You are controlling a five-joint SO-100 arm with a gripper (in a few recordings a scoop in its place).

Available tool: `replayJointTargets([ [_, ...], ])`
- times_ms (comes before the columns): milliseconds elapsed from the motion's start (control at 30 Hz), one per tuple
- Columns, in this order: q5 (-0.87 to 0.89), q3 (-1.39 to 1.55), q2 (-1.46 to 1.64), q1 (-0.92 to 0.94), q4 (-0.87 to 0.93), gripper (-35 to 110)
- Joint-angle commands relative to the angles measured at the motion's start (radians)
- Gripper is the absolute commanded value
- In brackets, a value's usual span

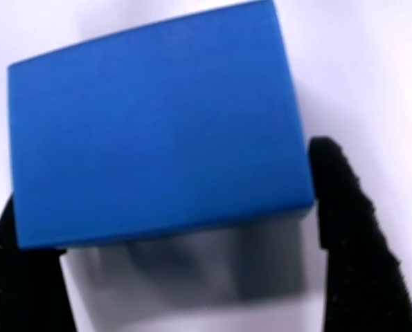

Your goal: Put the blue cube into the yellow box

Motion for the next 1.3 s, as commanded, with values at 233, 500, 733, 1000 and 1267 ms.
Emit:
replayJointTargets([
  [233, -0.018, 0.015, 0.331, 0.008, 0.064, 31],
  [500, -0.012, 0.132, 0.531, 0.018, 0.095, 31],
  [733, -0.006, 0.267, 0.755, 0.038, 0.129, 30],
  [1000, 0.009, 0.618, 1.123, 0.106, 0.130, 31],
  [1267, 0.014, 0.897, 1.379, 0.321, 0.170, 30],
])
